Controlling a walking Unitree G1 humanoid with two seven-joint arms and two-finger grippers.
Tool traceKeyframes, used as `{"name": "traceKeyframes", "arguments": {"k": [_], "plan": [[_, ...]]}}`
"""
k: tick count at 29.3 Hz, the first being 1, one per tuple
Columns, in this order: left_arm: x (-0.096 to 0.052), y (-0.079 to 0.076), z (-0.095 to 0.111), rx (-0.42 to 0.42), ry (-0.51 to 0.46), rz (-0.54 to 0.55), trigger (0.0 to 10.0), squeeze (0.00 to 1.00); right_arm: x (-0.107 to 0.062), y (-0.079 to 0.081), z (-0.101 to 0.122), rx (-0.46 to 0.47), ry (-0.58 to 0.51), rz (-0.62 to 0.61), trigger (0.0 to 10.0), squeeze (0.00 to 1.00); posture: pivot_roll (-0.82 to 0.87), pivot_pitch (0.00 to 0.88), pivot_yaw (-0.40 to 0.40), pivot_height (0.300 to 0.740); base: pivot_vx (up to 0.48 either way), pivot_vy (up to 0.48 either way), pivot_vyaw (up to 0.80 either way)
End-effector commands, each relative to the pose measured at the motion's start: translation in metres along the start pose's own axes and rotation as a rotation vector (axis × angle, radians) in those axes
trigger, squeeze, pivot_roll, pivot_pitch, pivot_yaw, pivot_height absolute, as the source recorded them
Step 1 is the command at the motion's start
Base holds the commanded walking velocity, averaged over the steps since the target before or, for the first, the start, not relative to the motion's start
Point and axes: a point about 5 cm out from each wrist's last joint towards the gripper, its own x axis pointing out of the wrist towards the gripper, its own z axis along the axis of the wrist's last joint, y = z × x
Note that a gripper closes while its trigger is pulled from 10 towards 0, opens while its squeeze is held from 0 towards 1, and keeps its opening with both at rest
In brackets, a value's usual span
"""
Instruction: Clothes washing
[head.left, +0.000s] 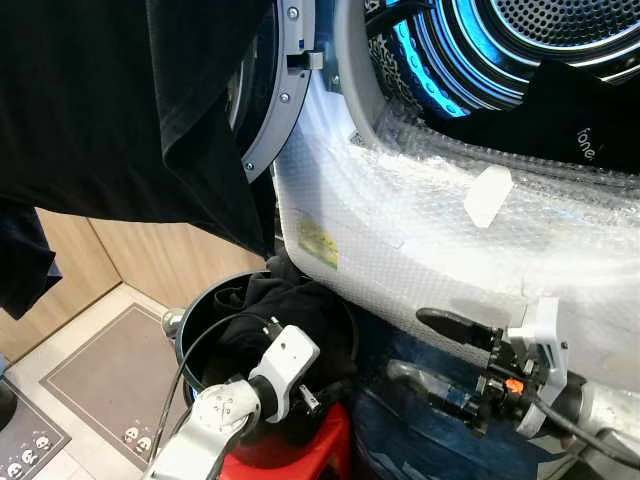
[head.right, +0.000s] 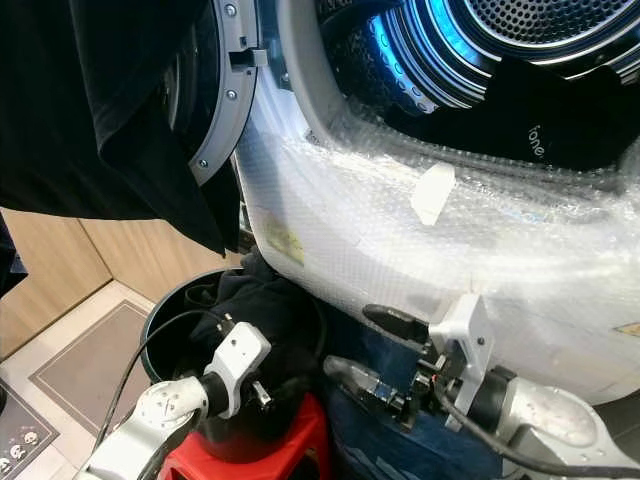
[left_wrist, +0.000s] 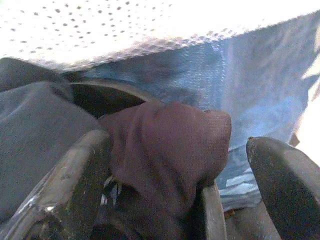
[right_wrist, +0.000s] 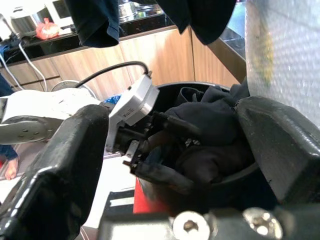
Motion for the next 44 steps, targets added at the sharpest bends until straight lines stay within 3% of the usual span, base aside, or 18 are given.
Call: {"name": "traceKeyframes", "arguments": {"k": [1,9,16,17,19,20,23,44], "plan": [[0.002,0.001,-0.001,0.027,0.005,-0.033,10.0,0.00,0.002,0.006,0.005,-0.033,-0.020,0.006,10.0,0.00,-0.12,0.106,0.040,0.740,0.000,0.000,0.00],[0.010,0.012,0.004,0.065,-0.002,-0.074,10.0,0.00,0.003,0.013,0.006,-0.026,-0.052,0.000,10.0,0.00,-0.14,0.122,0.042,0.740,0.000,0.000,0.00],[0.015,0.015,0.002,0.051,-0.008,-0.129,10.0,0.00,0.002,0.019,0.009,-0.030,-0.064,0.002,10.0,0.00,-0.17,0.136,0.046,0.740,0.000,0.000,0.00],[0.016,0.014,0.000,0.051,-0.007,-0.142,7.3,0.00,0.001,0.020,0.009,-0.031,-0.059,-0.003,10.0,0.00,-0.17,0.139,0.047,0.740,0.000,0.000,0.00],[0.016,0.013,0.000,0.052,-0.007,-0.145,7.3,0.00,0.000,0.020,0.009,-0.031,-0.057,-0.004,10.0,0.00,-0.17,0.139,0.047,0.740,0.000,0.000,0.00],[0.016,0.012,-0.001,0.047,-0.009,-0.160,0.4,0.00,0.000,0.020,0.009,-0.031,-0.056,-0.006,10.0,0.00,-0.17,0.139,0.046,0.740,0.000,0.000,0.00],[0.016,0.010,-0.002,0.045,-0.011,-0.181,0.0,0.00,-0.001,0.021,0.009,-0.032,-0.053,-0.009,10.0,0.00,-0.17,0.143,0.048,0.740,0.000,0.000,0.00],[0.015,0.009,-0.004,0.041,-0.028,-0.190,0.0,0.00,-0.002,0.017,0.012,-0.039,-0.051,-0.034,10.0,0.00,-0.17,0.142,0.045,0.740,0.000,0.000,0.00]]}}
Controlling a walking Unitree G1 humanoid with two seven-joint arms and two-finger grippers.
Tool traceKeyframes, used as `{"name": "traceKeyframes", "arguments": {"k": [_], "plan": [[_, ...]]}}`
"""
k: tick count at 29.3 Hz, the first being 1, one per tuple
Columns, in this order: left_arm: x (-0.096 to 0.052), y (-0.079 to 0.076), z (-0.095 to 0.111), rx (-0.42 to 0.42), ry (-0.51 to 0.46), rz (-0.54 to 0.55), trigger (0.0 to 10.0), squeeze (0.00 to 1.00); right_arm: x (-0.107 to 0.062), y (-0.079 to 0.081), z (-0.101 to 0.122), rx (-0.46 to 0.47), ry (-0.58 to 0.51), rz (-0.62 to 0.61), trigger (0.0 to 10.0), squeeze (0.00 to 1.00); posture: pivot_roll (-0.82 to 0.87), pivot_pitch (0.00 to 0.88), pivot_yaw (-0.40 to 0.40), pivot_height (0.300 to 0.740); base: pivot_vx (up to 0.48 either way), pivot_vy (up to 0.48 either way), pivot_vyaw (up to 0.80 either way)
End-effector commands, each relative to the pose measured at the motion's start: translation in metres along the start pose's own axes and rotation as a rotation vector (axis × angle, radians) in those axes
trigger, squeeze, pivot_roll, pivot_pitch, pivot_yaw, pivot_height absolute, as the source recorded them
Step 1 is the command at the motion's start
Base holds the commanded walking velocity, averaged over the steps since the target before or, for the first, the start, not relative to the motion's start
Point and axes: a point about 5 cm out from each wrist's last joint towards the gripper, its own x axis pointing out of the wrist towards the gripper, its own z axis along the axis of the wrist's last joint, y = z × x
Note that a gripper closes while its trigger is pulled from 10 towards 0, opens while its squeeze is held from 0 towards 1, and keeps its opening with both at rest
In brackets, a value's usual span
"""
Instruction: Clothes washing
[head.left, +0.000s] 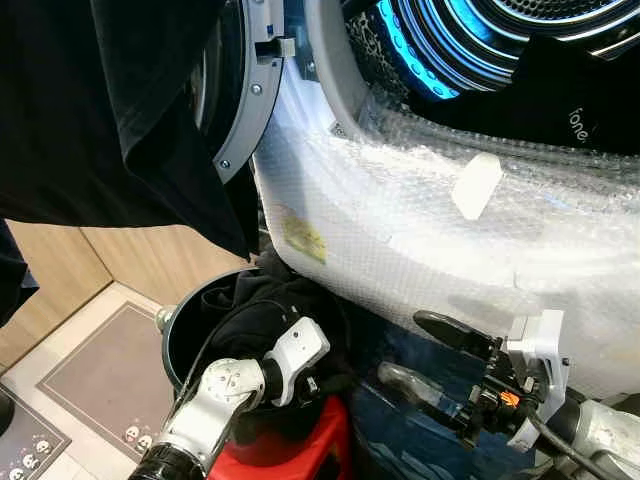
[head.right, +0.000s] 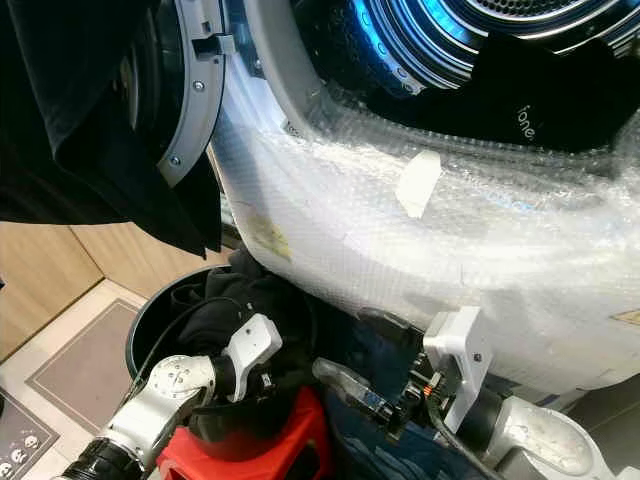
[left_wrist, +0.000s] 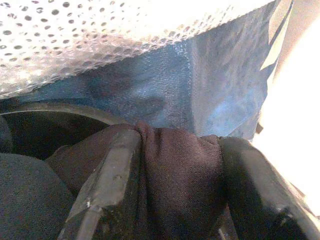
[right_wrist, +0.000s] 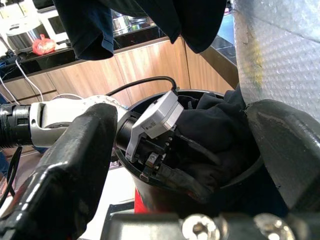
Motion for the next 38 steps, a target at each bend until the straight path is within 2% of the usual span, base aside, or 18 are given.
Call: {"name": "traceKeyframes", "arguments": {"k": [1,9,19,25,36,38], "plan": [[0.000,-0.003,-0.005,-0.010,0.010,-0.017,0.0,0.00,-0.001,0.002,0.005,-0.014,-0.008,0.007,10.0,0.00,-0.17,0.142,0.045,0.740,0.000,0.000,0.00],[-0.001,-0.003,-0.005,-0.010,0.009,-0.007,0.0,0.00,-0.001,0.001,0.006,-0.012,-0.012,0.002,10.0,0.00,-0.17,0.139,0.047,0.740,0.000,0.000,0.00],[-0.011,-0.003,0.003,0.106,-0.014,0.069,0.0,0.00,-0.002,-0.001,0.001,0.008,-0.004,0.009,10.0,0.00,-0.15,0.129,0.041,0.740,0.000,0.000,0.00],[-0.020,-0.009,0.016,0.151,-0.061,0.123,0.0,0.00,0.001,-0.005,0.000,0.009,0.005,0.028,10.0,0.00,-0.13,0.117,0.027,0.740,0.000,0.000,0.00],[-0.033,-0.020,0.034,0.156,-0.118,0.177,0.0,0.00,0.004,-0.011,0.000,-0.002,0.026,0.063,10.0,0.00,-0.10,0.091,-0.004,0.740,0.000,0.000,0.00],[-0.035,-0.023,0.044,0.164,-0.145,0.193,0.0,0.00,0.005,-0.013,-0.001,-0.003,0.034,0.075,10.0,0.00,-0.09,0.085,-0.010,0.740,0.000,0.000,0.00]]}}
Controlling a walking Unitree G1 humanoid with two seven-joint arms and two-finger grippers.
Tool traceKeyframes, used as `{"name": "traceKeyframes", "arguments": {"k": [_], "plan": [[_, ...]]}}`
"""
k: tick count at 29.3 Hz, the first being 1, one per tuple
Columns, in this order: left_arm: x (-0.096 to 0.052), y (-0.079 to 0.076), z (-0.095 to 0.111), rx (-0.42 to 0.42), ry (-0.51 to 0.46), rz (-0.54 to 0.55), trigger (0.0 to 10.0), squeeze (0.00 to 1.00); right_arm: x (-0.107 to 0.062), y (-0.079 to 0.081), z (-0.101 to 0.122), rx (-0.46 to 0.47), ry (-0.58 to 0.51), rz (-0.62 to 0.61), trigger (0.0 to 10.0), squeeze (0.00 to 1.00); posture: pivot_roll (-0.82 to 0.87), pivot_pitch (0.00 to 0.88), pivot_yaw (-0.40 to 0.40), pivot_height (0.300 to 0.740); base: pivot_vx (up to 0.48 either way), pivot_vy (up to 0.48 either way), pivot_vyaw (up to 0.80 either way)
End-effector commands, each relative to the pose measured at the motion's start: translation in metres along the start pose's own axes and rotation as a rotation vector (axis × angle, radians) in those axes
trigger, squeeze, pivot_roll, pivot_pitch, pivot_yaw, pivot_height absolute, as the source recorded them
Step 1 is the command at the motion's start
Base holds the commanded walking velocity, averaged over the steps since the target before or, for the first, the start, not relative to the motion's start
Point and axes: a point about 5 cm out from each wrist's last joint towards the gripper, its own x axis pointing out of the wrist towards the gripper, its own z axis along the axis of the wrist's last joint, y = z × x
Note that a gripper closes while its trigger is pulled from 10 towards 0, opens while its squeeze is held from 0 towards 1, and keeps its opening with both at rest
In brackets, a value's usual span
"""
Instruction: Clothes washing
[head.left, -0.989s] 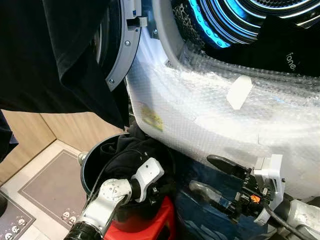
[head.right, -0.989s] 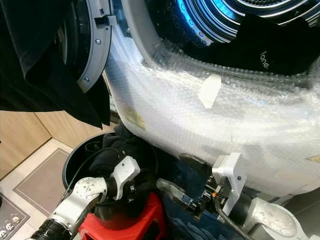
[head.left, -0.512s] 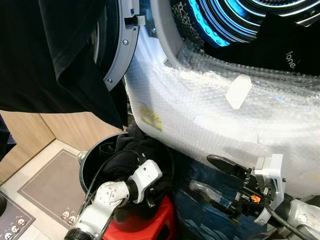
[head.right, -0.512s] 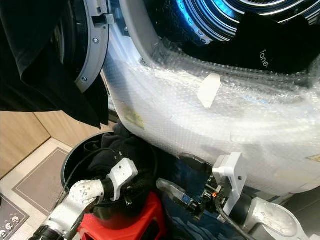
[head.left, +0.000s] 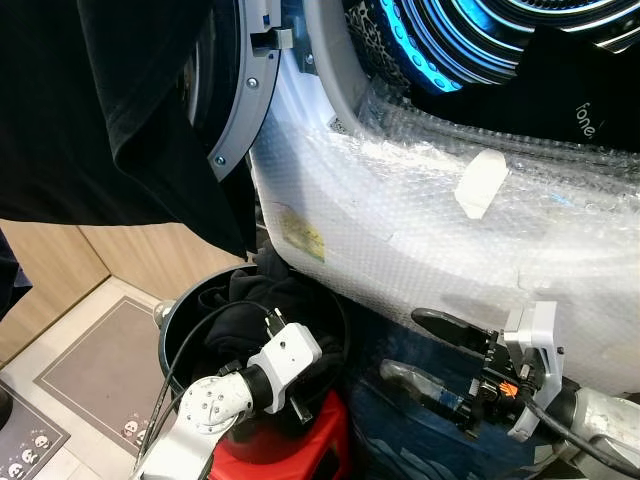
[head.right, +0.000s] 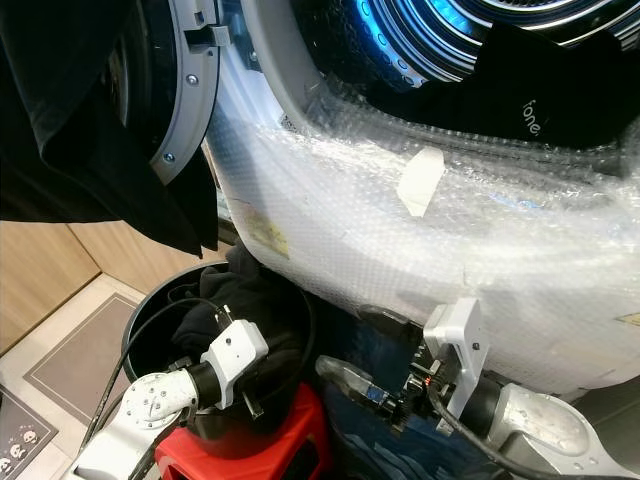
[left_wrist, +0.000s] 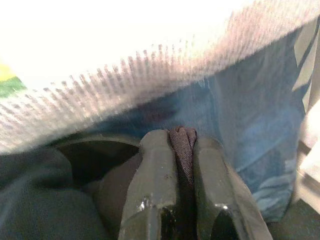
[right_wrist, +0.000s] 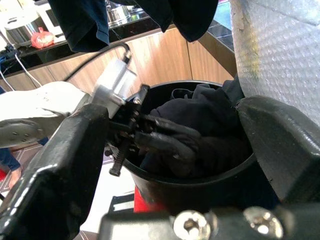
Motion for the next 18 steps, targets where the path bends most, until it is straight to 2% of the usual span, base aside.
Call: {"name": "traceKeyframes", "arguments": {"k": [1,11,14,18], "plan": [[-0.001,0.001,0.015,0.015,-0.048,0.014,0.0,0.00,0.001,0.000,0.000,-0.014,0.013,0.024,10.0,0.00,-0.09,0.085,-0.010,0.740,0.000,0.000,0.00],[0.006,0.007,0.051,0.033,-0.153,0.027,0.0,0.00,0.003,-0.007,-0.003,-0.017,0.035,0.036,10.0,0.00,-0.08,0.071,-0.026,0.740,0.000,0.000,0.00],[0.013,0.013,0.066,0.001,-0.204,0.021,0.0,0.00,0.004,-0.010,-0.006,-0.020,0.050,0.022,10.0,0.00,-0.08,0.072,-0.026,0.740,0.000,0.000,0.00],[0.020,0.017,0.081,0.006,-0.244,0.012,0.0,0.00,0.005,-0.014,-0.009,-0.018,0.056,0.000,10.0,0.00,-0.08,0.075,-0.027,0.740,0.000,0.000,0.00]]}}
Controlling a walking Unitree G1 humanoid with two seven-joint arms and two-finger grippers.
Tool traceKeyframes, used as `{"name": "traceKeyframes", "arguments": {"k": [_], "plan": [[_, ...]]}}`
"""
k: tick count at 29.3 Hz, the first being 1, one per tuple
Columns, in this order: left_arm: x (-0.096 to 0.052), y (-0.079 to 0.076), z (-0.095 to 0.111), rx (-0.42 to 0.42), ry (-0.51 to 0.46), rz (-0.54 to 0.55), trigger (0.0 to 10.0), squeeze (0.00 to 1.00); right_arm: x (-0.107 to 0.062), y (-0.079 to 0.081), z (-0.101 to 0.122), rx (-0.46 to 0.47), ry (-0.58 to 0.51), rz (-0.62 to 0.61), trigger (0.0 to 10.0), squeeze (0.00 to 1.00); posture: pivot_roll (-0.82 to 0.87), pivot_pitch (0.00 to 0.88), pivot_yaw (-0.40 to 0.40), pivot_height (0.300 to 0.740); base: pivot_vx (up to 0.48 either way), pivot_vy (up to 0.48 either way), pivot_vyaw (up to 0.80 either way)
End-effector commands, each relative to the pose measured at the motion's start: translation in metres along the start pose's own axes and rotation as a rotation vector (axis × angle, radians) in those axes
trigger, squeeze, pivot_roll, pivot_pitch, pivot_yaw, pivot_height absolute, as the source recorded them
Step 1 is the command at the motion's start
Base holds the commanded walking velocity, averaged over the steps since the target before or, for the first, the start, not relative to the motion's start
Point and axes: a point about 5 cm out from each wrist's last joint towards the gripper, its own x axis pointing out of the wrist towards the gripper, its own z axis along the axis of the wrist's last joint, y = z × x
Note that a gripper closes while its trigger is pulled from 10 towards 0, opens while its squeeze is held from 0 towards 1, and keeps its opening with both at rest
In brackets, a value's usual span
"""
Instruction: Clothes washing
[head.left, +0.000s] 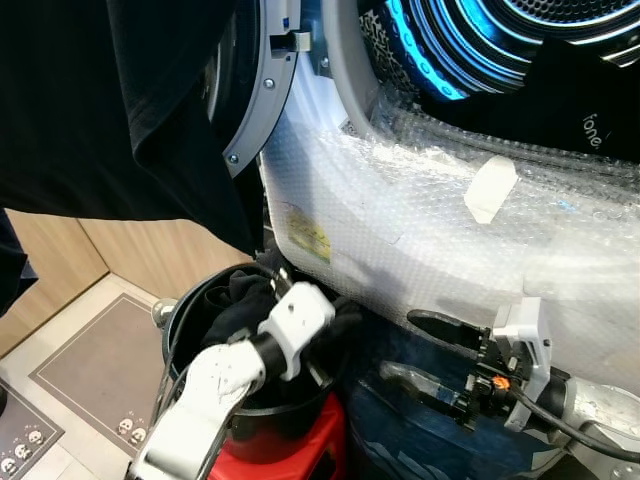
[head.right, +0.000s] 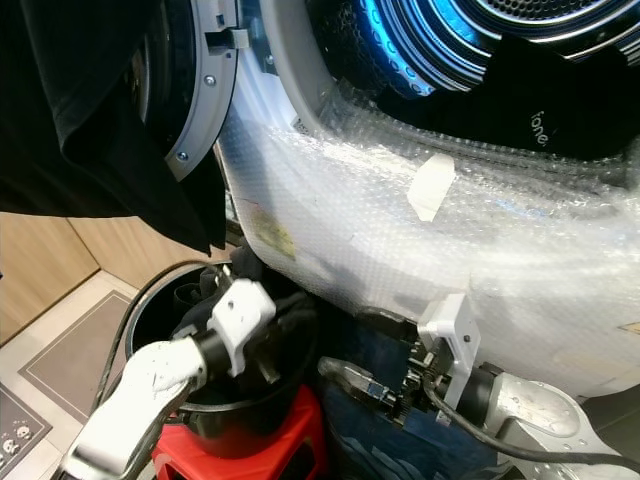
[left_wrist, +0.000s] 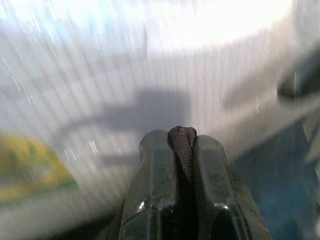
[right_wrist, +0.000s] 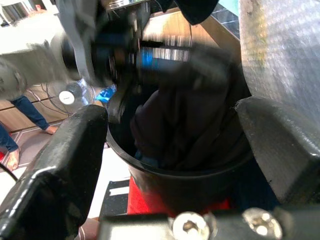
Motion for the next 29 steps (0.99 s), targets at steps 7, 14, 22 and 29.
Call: {"name": "traceKeyframes", "arguments": {"k": [7,14,22,29], "plan": [[0.020,0.001,0.036,-0.041,-0.131,-0.063,10.0,0.00,0.004,-0.013,-0.006,-0.023,-0.003,-0.104,10.0,0.00,-0.08,0.084,-0.010,0.740,0.000,0.000,0.00],[0.033,-0.002,0.053,-0.072,-0.193,-0.095,10.0,0.00,0.012,-0.022,-0.008,-0.044,-0.023,-0.192,10.0,0.00,-0.07,0.083,0.000,0.740,0.000,0.000,0.00],[0.048,-0.005,0.074,-0.077,-0.260,-0.118,10.0,0.00,0.026,-0.023,-0.014,-0.029,-0.045,-0.226,10.0,0.00,-0.06,0.085,0.005,0.740,0.000,0.000,0.00],[0.062,-0.008,0.093,-0.087,-0.321,-0.130,10.0,0.00,0.040,-0.015,-0.019,-0.004,-0.051,-0.195,10.0,0.00,-0.06,0.085,0.011,0.740,0.000,0.000,0.00]]}}
